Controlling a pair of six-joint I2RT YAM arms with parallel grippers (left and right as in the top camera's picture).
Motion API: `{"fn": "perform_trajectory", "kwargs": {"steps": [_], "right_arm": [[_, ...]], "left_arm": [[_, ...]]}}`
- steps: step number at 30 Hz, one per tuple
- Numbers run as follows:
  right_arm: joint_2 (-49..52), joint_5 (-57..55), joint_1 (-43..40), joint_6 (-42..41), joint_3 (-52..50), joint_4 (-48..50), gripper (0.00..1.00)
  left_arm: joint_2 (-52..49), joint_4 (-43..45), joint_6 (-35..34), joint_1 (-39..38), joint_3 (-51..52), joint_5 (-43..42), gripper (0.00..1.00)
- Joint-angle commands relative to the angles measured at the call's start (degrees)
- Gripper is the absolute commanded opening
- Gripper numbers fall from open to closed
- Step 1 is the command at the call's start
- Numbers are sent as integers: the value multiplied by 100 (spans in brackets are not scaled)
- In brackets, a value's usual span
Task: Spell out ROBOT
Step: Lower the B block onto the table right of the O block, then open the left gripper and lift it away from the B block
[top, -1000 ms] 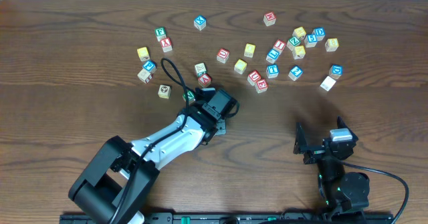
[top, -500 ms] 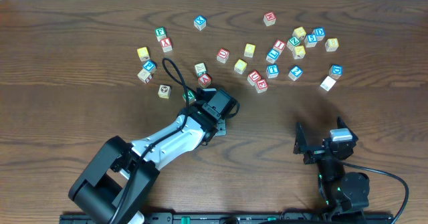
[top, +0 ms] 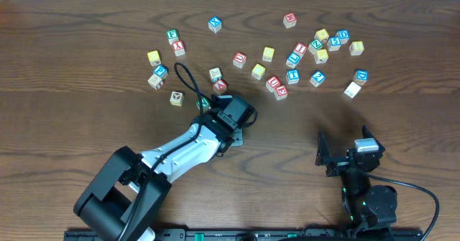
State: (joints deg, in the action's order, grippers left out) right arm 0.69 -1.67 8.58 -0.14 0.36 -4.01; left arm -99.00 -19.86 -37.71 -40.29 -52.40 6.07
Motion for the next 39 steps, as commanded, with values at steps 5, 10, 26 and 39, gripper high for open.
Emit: {"fn": "perform_trajectory", "kwargs": {"steps": [5, 10, 26, 39], "right_arm": [[-31, 13, -35, 63, -4, -24, 99], [-31, 13, -35, 63, -4, -24, 99], [-31, 13, -35, 63, -4, -24, 99], [-31, 13, -35, 63, -4, -24, 99]], "left_arm": [[-66, -79, -48, -22, 70, -205, 43], [-66, -79, -46, -22, 68, -205, 44], [-66, -70, -44, -22, -13, -203, 44], [-63, -234, 24, -22, -186, -203, 44]]}}
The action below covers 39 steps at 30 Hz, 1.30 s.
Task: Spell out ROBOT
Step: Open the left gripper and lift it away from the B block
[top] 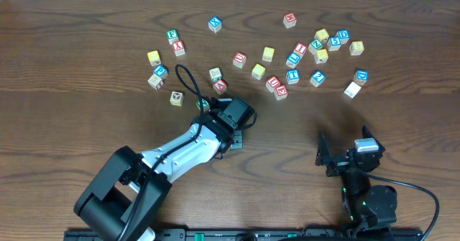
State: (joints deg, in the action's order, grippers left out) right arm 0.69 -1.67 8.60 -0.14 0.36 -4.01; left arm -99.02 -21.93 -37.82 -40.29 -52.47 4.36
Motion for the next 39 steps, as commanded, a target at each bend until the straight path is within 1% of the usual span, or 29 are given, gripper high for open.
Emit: {"fn": "perform_trajectory", "kwargs": {"steps": [1, 39], "right_arm": [[-31, 13, -37, 63, -4, -24, 99], [-31, 13, -37, 63, -4, -24, 99]], "left_arm": [[-59, -26, 57, -22, -179, -35, 44], [-50, -232, 162, -22, -505, 26, 44]]}}
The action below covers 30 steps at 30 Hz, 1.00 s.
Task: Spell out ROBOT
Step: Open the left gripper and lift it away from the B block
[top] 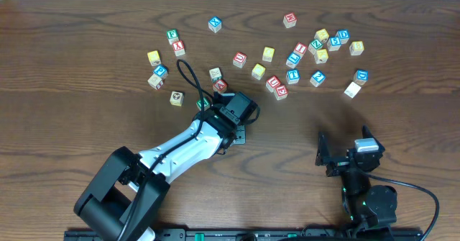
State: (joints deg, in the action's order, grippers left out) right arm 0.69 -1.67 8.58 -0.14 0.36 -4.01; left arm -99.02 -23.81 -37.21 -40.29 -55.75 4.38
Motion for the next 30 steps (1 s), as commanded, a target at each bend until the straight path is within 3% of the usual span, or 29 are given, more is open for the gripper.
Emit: {"fn": "perform_trajectory", "kwargs": {"steps": [1, 11, 26, 30], "right_arm": [[-31, 13, -35, 63, -4, -24, 99], [-31, 13, -35, 63, -4, -22, 99], [-31, 13, -35, 63, -4, -22, 99], [-31, 13, -35, 63, -4, -24, 99]], "left_arm": [[-50, -68, 101, -22, -195, 57, 44], [-37, -463, 162, -22, -584, 295, 44], [-13, -245, 166, -22, -782, 398, 44], [-13, -131, 295, -22, -785, 356, 38]]}}
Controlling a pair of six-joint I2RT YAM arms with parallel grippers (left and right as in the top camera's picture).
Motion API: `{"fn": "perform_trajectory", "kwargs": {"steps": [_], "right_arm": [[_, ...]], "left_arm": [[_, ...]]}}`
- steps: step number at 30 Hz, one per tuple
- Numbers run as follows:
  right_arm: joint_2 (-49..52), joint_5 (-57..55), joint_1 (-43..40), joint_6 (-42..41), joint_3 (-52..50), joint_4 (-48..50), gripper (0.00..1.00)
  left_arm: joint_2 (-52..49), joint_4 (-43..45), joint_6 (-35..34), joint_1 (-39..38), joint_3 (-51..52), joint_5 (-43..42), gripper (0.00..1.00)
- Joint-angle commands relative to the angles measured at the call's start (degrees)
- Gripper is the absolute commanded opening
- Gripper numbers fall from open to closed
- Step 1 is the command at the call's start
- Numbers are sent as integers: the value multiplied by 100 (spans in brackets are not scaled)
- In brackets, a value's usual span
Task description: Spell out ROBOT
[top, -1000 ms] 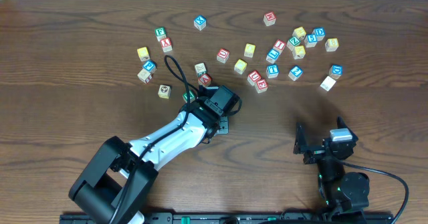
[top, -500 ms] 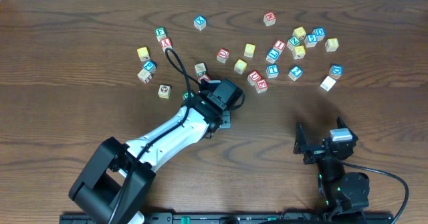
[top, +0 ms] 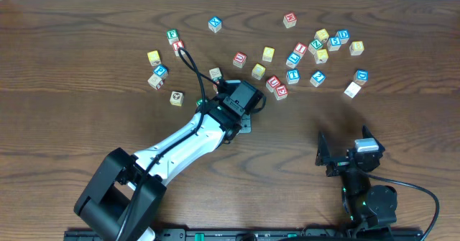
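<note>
Several wooden letter blocks lie scattered across the far half of the table, among them a red block, a yellow block and a tan block. My left gripper hangs over the blocks in the middle. Its wrist hides the fingers, so I cannot tell whether they are open or shut. A green block peeks out at its left side. My right gripper rests low at the near right, its jaws apart with nothing between them, far from any block.
A left cluster holds a green block, a yellow block and a tan block. A dense group sits at the far right, with a white block at its edge. The left arm's cable loops over the blocks.
The left gripper has moved a little farther away and to the right, and now covers the red block that lay beside the tan one. The right arm has not moved.
The left gripper stood just near of the middle blocks at the first two moments, nearly still. Then it stood slightly farther out, and now farther again, over the red block by the tan one. No block has visibly shifted, and the right arm stayed parked.
</note>
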State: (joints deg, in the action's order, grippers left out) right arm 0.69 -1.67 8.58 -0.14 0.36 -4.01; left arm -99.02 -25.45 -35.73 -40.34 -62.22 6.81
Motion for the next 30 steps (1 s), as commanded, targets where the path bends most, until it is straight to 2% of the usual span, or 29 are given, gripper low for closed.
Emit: {"fn": "perform_trajectory", "kwargs": {"steps": [1, 5, 6, 8, 19, 30], "right_arm": [[-31, 13, -35, 63, -4, -24, 99], [-31, 13, -35, 63, -4, -22, 99], [-31, 13, -35, 63, -4, -24, 99], [-31, 13, -35, 63, -4, -24, 99], [-31, 13, -35, 63, -4, -24, 99], [-31, 13, -35, 63, -4, -24, 99]], "left_arm": [[-13, 35, 146, -17, -138, 116, 36], [-20, 157, 164, -17, -138, 136, 21], [-22, 197, 164, -11, -138, 142, 12], [-33, 310, 160, 9, -138, 138, 7], [-444, 780, 96, 63, -138, 201, 8], [-511, 538, 74, 68, -136, 199, 8]]}}
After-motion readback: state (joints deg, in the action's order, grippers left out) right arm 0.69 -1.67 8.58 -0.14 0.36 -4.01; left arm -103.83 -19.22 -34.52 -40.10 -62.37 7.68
